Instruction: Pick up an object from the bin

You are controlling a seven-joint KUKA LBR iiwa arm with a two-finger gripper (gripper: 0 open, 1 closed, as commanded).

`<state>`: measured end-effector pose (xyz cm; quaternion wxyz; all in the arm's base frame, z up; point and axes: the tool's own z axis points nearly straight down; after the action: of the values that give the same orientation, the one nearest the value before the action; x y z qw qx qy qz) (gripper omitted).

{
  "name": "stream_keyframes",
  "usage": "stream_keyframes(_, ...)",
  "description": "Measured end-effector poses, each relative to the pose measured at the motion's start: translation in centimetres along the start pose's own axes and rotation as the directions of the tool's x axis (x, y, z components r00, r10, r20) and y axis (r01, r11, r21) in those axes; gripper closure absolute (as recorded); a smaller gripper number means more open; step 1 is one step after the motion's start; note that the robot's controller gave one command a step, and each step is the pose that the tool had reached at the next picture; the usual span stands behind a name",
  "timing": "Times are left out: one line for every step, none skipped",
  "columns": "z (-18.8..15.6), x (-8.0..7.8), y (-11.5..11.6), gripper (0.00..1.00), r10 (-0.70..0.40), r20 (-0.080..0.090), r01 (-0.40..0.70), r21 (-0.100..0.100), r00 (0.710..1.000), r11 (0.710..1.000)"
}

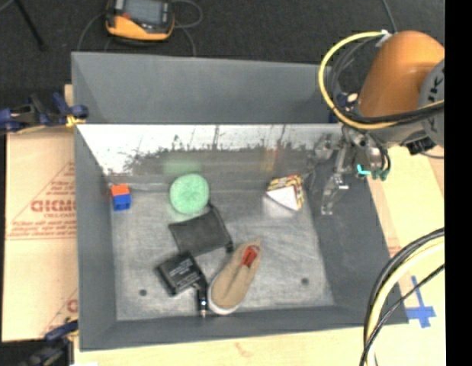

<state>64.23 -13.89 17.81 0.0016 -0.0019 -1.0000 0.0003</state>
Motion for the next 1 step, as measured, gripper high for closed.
stream_keyframes(-0.57,-0.18,0.05,0.0,-0.003,0.009,0.003,0.001,1.0,1.0)
